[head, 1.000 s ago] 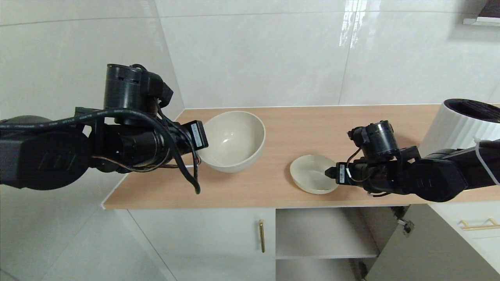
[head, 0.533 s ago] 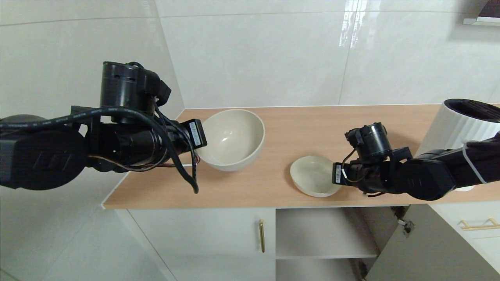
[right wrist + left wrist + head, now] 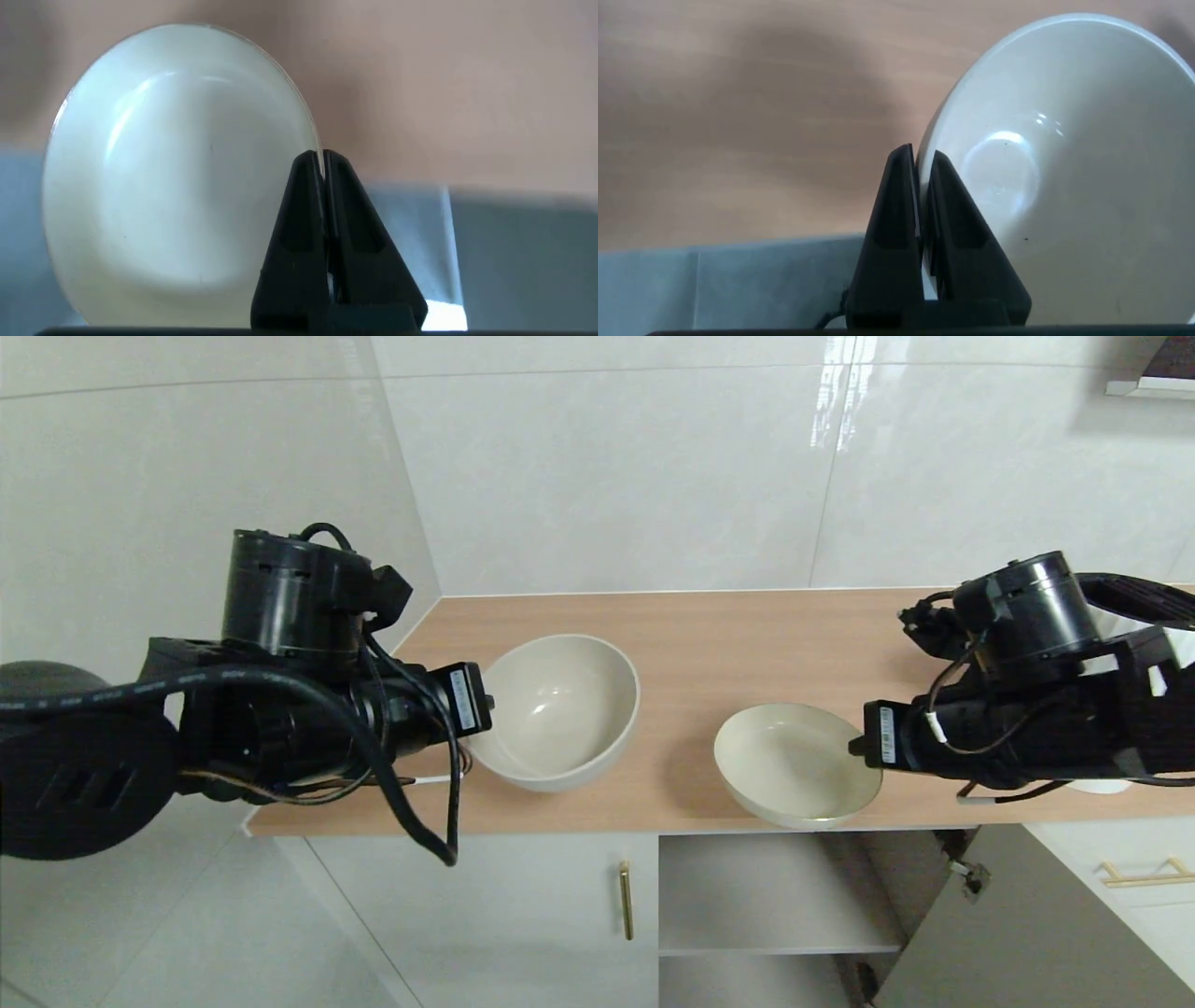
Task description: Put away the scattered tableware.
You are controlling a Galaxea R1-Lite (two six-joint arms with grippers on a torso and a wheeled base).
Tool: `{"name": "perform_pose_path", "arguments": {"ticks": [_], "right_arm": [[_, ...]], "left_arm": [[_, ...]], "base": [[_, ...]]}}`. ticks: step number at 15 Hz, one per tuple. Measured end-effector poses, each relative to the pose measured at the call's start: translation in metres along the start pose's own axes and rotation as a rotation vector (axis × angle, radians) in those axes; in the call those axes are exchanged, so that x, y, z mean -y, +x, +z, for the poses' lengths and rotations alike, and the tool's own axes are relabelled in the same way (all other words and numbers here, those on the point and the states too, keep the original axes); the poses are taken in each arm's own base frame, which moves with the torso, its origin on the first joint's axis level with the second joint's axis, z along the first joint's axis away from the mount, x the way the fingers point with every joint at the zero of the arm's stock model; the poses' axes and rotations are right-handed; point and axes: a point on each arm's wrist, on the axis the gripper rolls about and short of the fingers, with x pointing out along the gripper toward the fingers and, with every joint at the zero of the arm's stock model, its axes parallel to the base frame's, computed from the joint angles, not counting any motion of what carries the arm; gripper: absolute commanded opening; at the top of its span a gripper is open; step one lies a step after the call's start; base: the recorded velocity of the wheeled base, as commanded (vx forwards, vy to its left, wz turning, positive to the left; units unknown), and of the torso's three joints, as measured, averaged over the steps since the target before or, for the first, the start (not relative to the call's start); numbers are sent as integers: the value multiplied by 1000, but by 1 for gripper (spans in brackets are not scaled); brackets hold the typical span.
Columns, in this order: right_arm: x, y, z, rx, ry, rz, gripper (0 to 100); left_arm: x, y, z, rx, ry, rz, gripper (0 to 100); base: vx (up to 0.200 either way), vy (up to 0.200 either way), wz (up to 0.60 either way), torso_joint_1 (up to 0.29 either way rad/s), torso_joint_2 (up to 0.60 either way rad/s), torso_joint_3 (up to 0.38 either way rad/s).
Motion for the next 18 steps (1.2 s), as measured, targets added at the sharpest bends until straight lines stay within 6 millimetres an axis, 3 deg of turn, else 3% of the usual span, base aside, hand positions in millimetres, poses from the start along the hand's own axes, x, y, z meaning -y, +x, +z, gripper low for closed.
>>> {"name": "perform_pose_path", "arguments": {"ticks": [3, 6, 9, 12, 18], "right_arm": [[1, -24, -10, -13, -12, 16, 0], [4, -33, -23, -34, -19, 20, 0], [12, -45, -38, -50, -10, 23, 0], [18, -52, -47, -52, -8, 19, 0], [19, -51, -50, -15, -2, 29, 0]], "left_arm": [[-10, -12, -18, -13, 37, -8, 0], [-16, -28, -36, -39, 82, -13, 0], [-25, -41, -54, -75, 112, -7, 0], [-28, -45, -59, -86, 113, -5, 0], [-29, -44, -60, -92, 117, 0, 0]], "base": [[0, 0, 0, 0, 0, 0], [0, 0, 0, 0, 0, 0], [-200, 0, 0, 6, 4, 2], [-200, 0, 0, -4, -1, 7], [0, 0, 0, 0, 0, 0]]}}
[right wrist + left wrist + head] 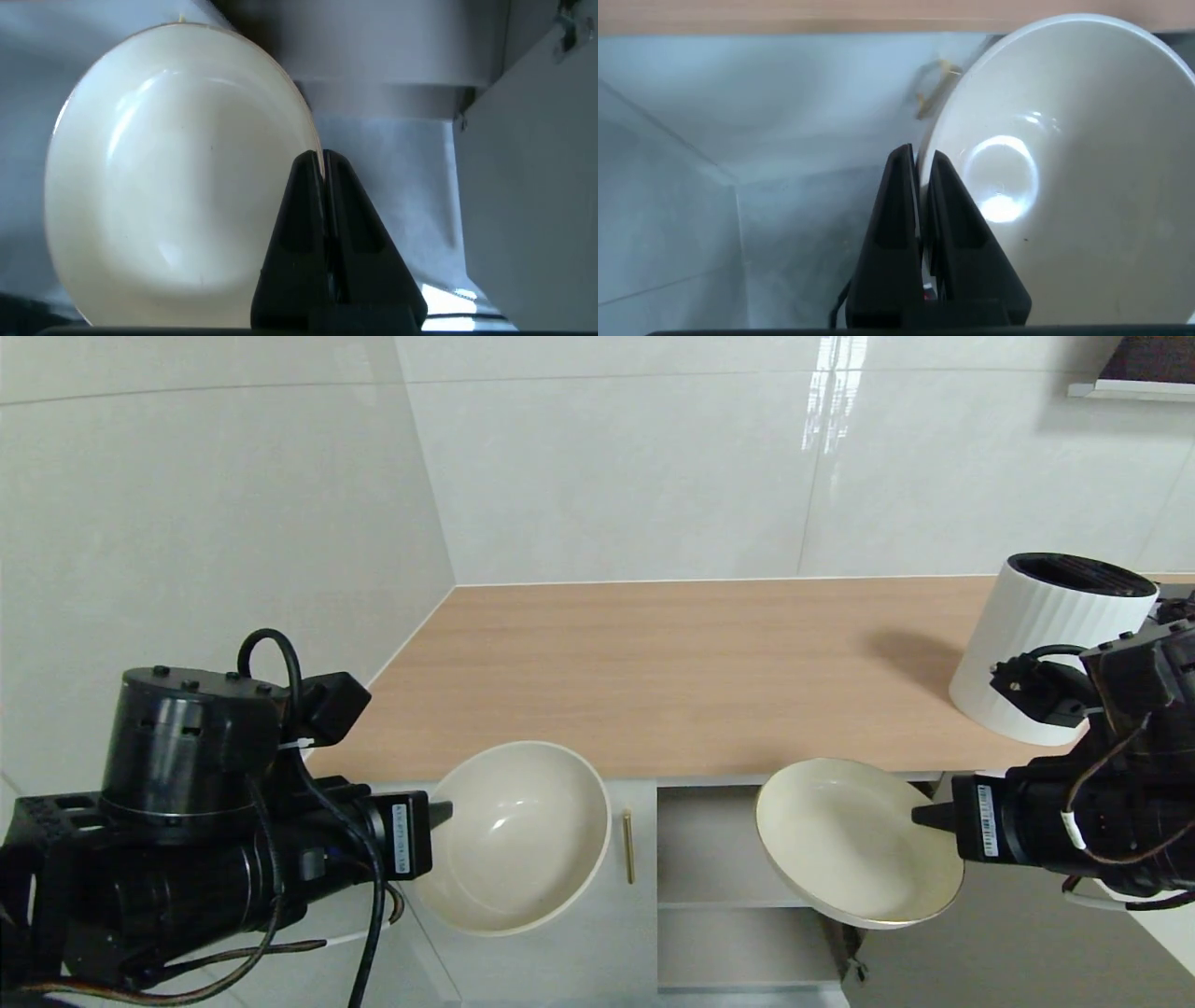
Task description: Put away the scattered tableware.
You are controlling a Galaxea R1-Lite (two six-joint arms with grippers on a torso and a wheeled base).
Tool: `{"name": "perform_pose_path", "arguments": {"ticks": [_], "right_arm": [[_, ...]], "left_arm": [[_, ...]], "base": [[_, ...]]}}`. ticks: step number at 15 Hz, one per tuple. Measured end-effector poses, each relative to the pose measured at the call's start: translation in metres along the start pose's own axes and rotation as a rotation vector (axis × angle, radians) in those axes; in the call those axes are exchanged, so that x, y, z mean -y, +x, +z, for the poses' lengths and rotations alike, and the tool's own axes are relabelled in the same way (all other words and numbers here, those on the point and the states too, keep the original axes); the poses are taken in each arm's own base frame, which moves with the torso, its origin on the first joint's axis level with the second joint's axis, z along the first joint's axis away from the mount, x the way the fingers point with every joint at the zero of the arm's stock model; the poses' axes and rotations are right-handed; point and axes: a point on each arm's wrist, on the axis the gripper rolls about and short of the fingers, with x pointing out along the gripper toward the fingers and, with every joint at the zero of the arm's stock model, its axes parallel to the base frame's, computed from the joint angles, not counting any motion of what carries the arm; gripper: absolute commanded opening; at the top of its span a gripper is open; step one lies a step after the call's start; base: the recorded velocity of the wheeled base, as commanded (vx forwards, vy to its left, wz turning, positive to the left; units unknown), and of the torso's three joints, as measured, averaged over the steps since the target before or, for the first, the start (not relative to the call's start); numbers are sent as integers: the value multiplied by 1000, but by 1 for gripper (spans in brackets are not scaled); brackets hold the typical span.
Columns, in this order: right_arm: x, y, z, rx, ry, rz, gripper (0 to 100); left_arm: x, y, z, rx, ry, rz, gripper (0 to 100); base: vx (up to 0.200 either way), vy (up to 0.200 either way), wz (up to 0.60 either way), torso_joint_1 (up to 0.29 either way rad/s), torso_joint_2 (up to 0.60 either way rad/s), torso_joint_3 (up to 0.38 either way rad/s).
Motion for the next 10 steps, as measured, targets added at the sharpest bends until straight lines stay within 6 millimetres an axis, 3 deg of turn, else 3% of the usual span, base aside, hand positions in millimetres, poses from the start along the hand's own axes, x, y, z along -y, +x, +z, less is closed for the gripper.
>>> {"name": "perform_pose_path", "arguments": {"ticks": [5, 10], "right_arm": [[1, 5, -5, 5, -7, -7, 0], [2, 7, -6, -2, -9, -15, 0]], "left_arm": [[1, 6, 0, -4, 1, 0, 0], [1, 8, -1, -13, 2, 3, 0]], "base": [[0, 0, 0, -8, 21, 10], [0, 0, 0, -184, 418, 226]]}}
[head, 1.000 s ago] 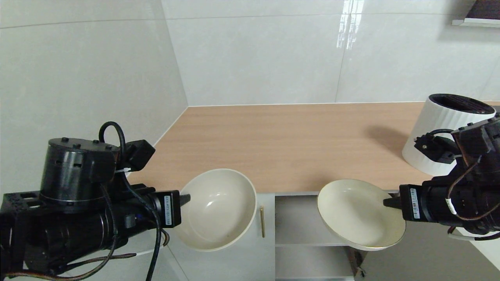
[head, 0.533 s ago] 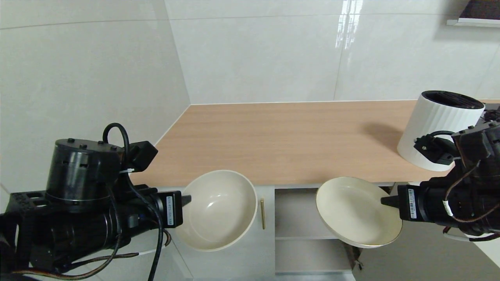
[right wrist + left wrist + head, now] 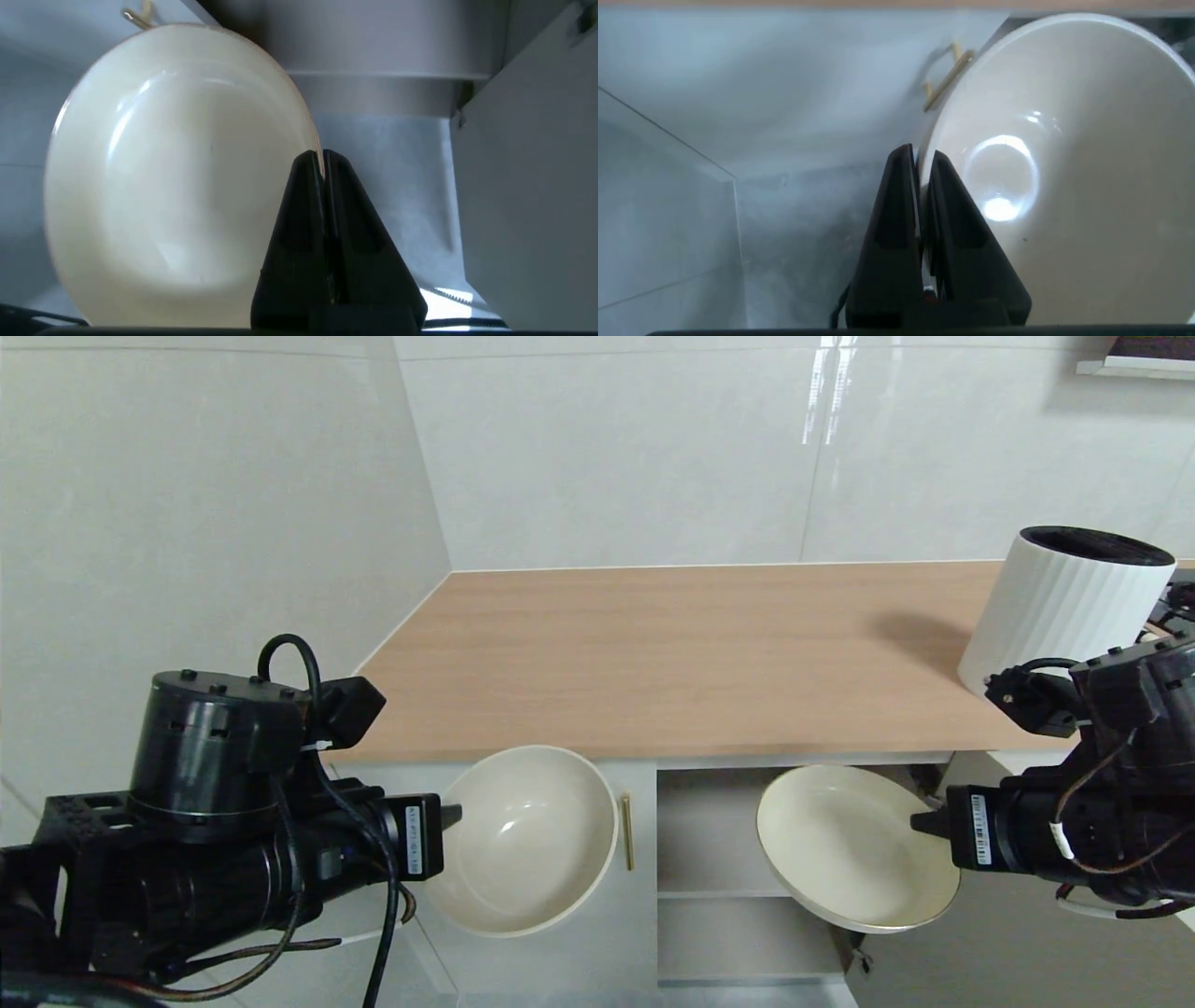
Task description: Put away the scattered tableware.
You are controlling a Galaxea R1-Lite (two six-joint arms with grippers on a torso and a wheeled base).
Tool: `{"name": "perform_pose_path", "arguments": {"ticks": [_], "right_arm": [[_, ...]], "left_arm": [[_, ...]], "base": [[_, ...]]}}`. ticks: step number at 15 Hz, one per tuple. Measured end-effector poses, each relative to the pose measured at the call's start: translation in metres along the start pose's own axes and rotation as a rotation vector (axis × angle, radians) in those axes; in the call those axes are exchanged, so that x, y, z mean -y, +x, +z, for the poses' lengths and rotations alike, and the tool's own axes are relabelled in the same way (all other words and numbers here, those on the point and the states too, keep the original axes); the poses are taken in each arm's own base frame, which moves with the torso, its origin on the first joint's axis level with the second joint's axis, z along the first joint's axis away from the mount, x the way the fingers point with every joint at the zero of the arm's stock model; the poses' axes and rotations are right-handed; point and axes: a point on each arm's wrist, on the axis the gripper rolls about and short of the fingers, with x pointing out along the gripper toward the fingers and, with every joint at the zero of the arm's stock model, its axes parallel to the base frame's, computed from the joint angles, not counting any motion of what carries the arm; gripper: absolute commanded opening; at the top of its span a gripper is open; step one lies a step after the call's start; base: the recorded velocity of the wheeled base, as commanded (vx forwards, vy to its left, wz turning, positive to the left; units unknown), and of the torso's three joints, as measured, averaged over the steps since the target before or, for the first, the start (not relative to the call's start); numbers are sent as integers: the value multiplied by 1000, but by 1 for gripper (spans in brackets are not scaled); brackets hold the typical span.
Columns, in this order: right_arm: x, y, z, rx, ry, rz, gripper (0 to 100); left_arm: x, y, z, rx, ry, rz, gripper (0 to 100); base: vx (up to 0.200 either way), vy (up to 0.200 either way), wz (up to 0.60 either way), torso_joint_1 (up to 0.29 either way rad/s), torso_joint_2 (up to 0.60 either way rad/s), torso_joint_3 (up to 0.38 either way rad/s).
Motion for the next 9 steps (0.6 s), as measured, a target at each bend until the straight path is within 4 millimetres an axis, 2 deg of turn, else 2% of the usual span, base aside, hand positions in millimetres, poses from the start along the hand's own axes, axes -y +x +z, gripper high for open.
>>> {"name": "perform_pose_path", "arguments": {"ticks": [9], "right_arm": [[0, 4, -1, -13, -2, -6, 0]], "left_arm": [[0, 2, 0, 0, 0, 1, 0]], "base": [[0, 0, 0, -205, 490, 276]]}}
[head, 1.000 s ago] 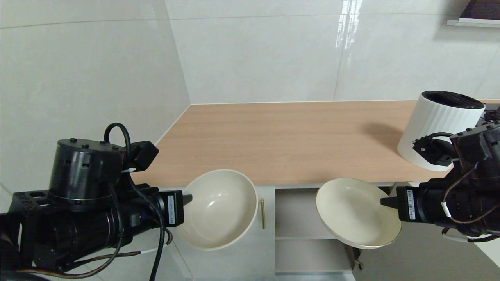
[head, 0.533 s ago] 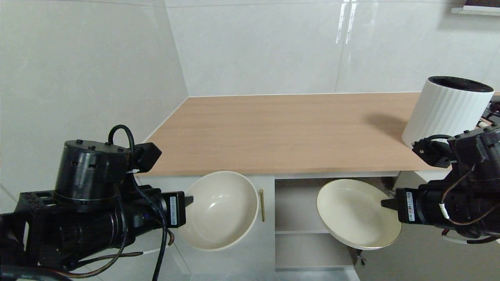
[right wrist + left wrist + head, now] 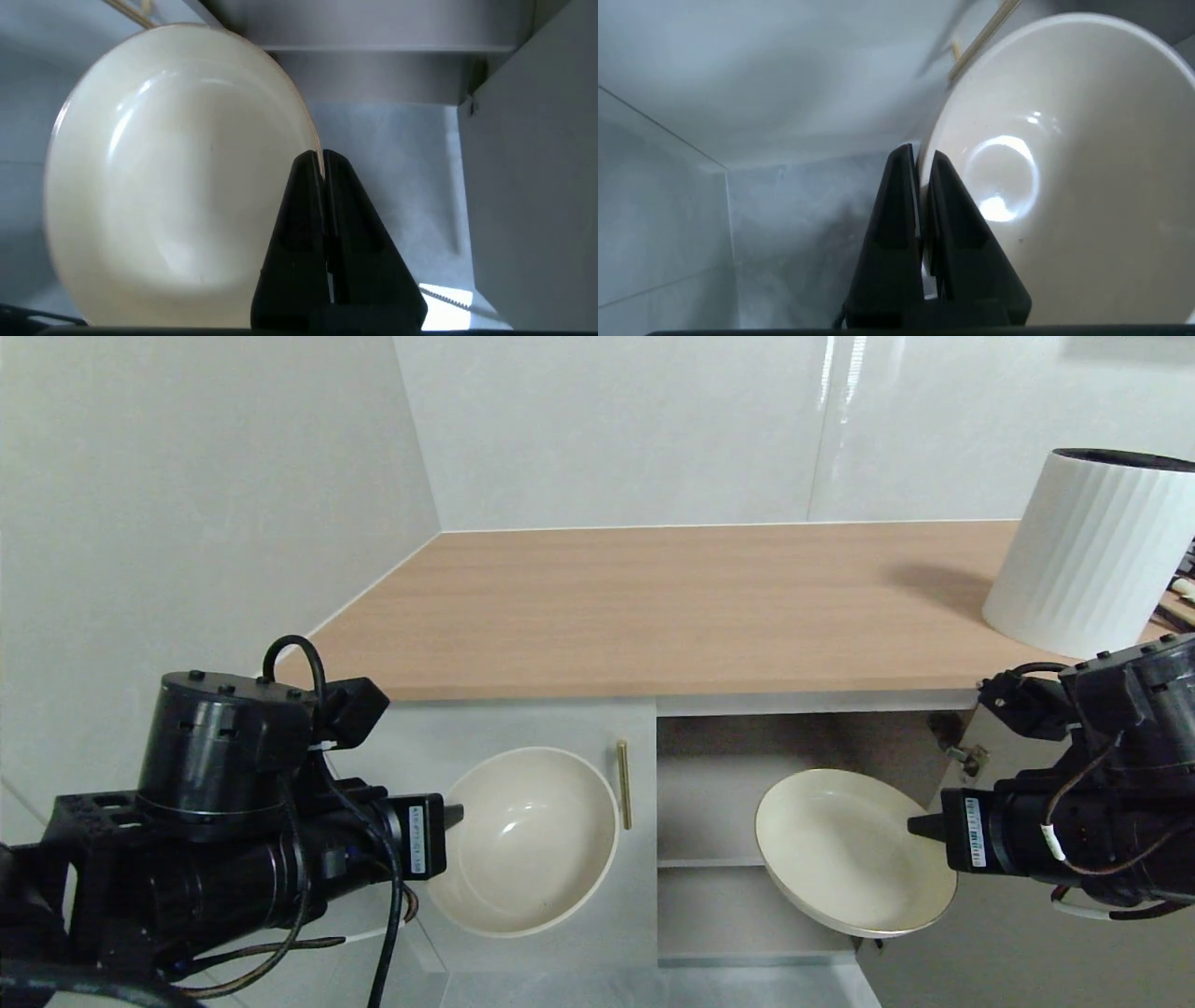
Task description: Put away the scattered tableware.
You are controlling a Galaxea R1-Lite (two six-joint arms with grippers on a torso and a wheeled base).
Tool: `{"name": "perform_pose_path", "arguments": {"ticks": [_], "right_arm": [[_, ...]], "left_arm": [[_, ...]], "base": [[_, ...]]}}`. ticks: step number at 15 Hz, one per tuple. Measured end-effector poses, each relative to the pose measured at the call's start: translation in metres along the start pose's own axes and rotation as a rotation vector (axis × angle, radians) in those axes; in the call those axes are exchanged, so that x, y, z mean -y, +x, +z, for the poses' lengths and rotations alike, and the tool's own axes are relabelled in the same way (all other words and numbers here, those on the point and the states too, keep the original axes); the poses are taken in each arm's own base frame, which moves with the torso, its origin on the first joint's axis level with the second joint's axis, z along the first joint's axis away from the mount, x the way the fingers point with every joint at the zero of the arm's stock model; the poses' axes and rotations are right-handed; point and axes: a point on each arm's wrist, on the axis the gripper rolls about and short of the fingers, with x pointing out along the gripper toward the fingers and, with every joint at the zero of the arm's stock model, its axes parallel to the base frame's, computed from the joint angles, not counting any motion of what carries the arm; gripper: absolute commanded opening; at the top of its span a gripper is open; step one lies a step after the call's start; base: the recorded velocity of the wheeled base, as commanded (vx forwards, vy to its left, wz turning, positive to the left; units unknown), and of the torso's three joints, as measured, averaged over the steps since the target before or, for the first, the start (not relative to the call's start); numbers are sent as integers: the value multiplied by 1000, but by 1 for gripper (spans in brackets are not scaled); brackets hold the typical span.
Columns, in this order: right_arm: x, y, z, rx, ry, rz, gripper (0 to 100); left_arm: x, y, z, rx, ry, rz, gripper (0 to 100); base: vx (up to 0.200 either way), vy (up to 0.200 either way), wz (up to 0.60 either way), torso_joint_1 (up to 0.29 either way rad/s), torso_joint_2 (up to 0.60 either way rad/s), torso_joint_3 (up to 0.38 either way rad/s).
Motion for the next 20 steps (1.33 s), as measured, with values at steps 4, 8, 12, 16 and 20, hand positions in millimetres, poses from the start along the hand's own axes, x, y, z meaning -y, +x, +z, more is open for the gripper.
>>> {"name": "perform_pose_path", "arguments": {"ticks": [4, 8, 12, 16, 20], "right_arm": [[0, 1, 0, -2, 0, -2, 0], [0, 4, -1, -7, 0, -18, 0], [0, 7, -1, -10, -1, -33, 0], [0, 9, -2, -18, -3, -37, 0], [-1, 24, -4, -58, -12, -57, 0]], "left_arm": [[0, 1, 0, 1, 0, -1, 0], [0, 1, -1, -2, 0, 1, 0], [0, 2, -1, -4, 0, 2, 0], [0, 2, -1, -4, 0, 1, 0], [0, 2, -1, -4, 0, 2, 0]], "base": [[0, 0, 0, -179, 470, 283], [0, 0, 0, -151, 450, 295], [0, 0, 0, -39, 146, 94], [0, 0, 0, 0, 0, 0], [0, 0, 0, 0, 0, 0]]}}
